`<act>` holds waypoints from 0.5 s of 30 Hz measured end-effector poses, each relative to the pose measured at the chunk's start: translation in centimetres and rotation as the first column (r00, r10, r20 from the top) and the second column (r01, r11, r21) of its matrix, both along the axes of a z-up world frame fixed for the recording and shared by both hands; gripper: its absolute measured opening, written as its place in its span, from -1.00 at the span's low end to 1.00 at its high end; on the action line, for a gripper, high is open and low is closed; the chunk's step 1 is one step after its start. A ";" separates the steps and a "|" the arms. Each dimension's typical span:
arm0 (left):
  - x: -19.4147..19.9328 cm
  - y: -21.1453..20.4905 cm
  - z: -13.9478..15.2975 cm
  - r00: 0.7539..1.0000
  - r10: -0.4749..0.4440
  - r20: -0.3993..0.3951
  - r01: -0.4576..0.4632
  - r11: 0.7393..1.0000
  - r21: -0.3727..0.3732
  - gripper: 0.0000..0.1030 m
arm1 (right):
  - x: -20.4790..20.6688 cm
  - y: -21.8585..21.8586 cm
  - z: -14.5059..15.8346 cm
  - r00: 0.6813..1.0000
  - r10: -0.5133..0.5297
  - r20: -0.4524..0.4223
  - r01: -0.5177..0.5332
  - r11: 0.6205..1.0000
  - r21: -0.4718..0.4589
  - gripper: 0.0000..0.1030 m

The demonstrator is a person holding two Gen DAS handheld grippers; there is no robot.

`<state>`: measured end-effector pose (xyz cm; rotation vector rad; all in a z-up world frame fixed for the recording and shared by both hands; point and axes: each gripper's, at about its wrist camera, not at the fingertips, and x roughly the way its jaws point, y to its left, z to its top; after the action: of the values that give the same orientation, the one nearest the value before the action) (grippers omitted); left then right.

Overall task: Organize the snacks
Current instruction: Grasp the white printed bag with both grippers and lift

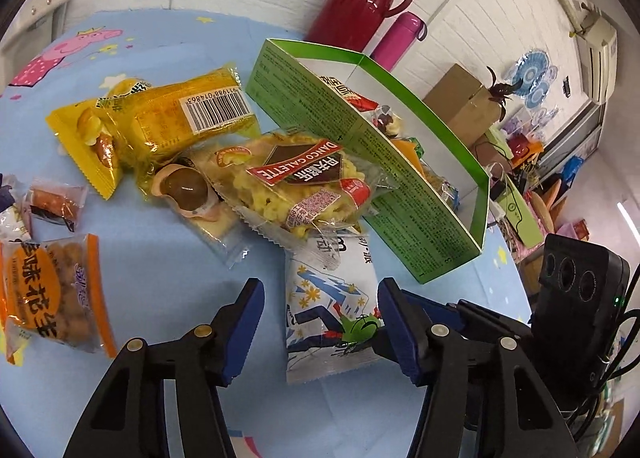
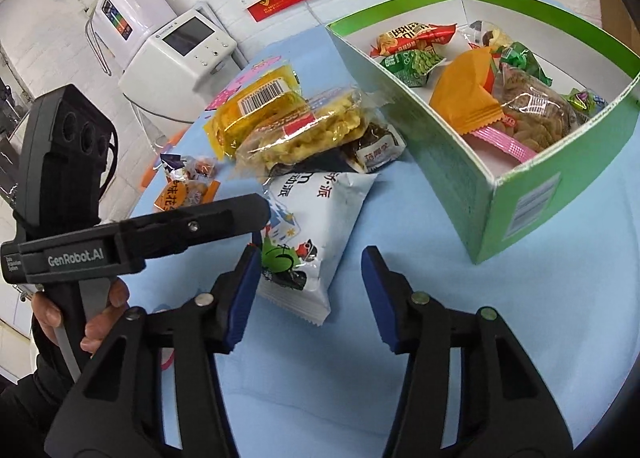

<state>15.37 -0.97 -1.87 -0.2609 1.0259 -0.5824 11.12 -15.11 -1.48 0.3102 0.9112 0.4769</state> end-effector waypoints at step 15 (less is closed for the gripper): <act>-1.5 -0.7 -0.5 1.000 -0.021 0.004 0.021 1.000 0.000 -0.28 | -1.0 -0.3 -0.8 1.000 0.017 -0.013 -0.016 0.997 0.069 -0.45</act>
<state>13.83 -1.72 -2.35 -0.2492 1.0261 -0.6021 10.16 -15.44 -2.33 0.3691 0.9127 0.5230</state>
